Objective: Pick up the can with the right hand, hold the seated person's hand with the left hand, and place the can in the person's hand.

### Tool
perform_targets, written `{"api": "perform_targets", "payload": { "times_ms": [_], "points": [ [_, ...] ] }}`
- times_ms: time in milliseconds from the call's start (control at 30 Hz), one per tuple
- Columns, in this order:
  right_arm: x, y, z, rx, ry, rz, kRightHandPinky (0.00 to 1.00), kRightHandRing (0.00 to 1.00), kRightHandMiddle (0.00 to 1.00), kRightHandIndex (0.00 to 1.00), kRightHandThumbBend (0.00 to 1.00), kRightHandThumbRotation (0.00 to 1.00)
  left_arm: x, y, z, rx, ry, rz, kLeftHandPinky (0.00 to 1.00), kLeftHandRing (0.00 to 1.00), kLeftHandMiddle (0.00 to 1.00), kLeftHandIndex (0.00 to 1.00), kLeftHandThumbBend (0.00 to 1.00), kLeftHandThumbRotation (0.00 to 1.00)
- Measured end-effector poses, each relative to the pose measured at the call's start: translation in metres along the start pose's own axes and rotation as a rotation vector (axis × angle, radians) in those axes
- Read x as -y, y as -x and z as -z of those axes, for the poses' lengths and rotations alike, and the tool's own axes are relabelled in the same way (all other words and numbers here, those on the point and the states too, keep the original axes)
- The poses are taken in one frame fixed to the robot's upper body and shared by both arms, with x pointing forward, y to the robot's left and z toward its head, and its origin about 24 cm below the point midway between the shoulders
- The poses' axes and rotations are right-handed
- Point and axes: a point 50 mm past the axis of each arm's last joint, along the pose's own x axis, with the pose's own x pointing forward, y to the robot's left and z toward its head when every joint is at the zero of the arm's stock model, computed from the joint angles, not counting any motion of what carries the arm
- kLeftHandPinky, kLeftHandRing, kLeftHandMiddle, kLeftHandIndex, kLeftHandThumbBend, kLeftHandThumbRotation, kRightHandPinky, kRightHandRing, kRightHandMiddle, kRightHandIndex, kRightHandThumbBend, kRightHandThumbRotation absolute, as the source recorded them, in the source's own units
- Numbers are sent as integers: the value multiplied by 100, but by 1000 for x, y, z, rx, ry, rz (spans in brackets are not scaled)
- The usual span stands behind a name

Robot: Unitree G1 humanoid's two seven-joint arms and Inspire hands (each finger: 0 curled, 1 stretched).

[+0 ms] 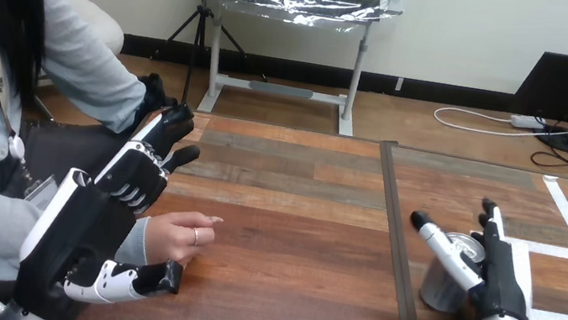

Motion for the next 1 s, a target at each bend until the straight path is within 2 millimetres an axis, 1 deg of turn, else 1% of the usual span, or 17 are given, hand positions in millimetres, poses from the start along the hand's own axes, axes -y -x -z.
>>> {"api": "perform_targets", "payload": {
  "times_ms": [300, 500, 700, 800, 1000],
  "points": [
    [0, 0, 1, -3, -3, -12, 89, 96, 98, 100, 100, 59, 0, 0, 0, 3, 1, -3, 94, 99, 99, 94, 100, 49],
    [1, 0, 1, -3, -3, -20, 87, 95, 97, 100, 100, 61, -1, 0, 0, 3, 1, -14, 94, 99, 99, 93, 100, 50],
    [1, 0, 1, -4, -5, -23, 85, 94, 97, 100, 100, 59, -1, 0, 0, 3, 0, -17, 94, 100, 100, 93, 100, 51],
    [1, 0, 1, -4, -4, -23, 86, 95, 98, 100, 98, 55, -1, 0, 0, 3, 0, -18, 94, 100, 99, 93, 100, 51],
    [2, 0, 1, -5, -12, -27, 86, 94, 98, 100, 100, 57, -1, 0, 0, 2, 2, -20, 94, 100, 99, 93, 100, 50]
  ]
}}
